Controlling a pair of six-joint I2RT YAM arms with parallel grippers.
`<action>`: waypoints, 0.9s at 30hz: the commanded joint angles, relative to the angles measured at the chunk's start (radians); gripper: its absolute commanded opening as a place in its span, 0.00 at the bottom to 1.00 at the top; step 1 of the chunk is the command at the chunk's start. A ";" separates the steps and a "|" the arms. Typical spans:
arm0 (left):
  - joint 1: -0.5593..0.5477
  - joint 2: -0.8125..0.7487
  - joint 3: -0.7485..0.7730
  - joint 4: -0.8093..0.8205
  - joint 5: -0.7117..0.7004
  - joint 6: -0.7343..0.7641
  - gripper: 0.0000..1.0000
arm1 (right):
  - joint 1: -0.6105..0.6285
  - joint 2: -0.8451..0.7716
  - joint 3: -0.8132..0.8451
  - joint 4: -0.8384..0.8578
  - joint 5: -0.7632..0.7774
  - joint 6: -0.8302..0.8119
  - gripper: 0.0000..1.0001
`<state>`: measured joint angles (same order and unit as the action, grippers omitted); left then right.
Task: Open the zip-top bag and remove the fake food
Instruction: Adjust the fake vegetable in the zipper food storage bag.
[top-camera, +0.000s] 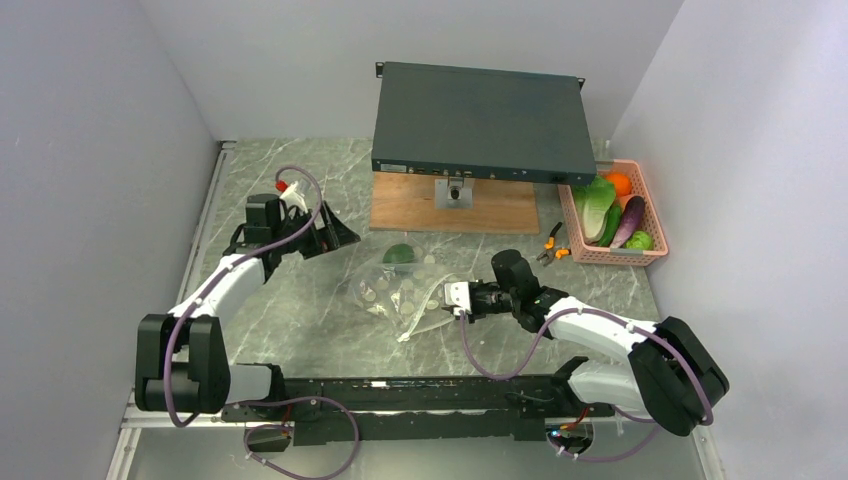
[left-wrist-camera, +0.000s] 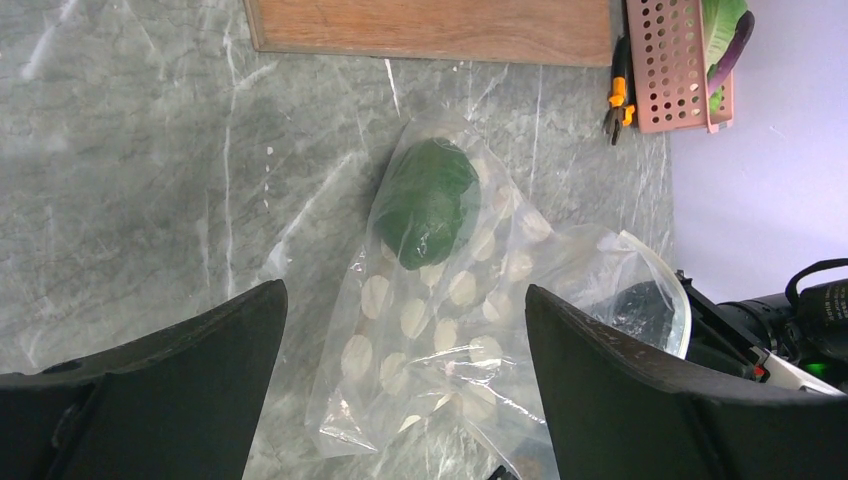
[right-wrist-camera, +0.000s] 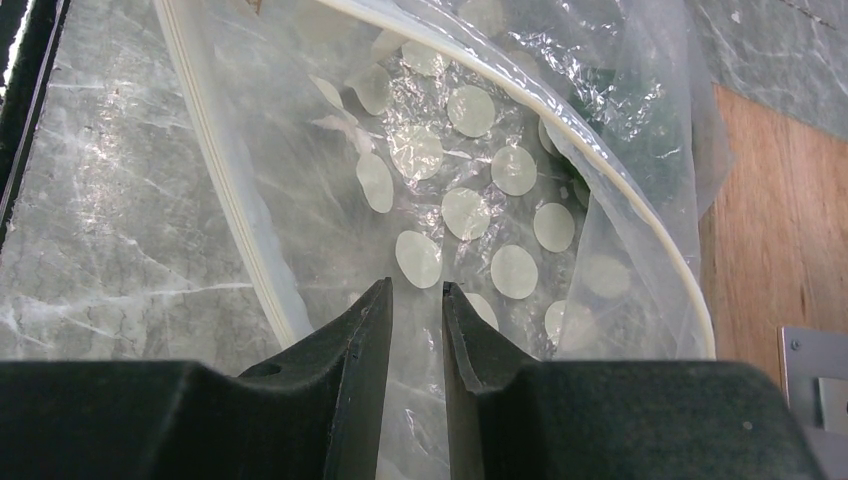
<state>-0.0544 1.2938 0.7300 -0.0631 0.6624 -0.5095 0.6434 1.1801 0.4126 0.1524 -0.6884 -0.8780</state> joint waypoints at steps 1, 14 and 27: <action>-0.016 0.021 0.035 0.054 0.018 0.009 0.93 | 0.005 0.007 0.009 0.037 -0.014 0.018 0.27; -0.044 0.061 0.049 0.086 0.014 0.013 0.91 | 0.004 0.019 0.013 0.041 -0.017 0.025 0.27; -0.067 0.095 0.041 0.142 0.013 0.008 0.91 | 0.003 0.024 0.008 0.087 -0.002 0.135 0.27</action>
<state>-0.1123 1.3762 0.7380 0.0139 0.6617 -0.5095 0.6434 1.1999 0.4126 0.1757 -0.6872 -0.8120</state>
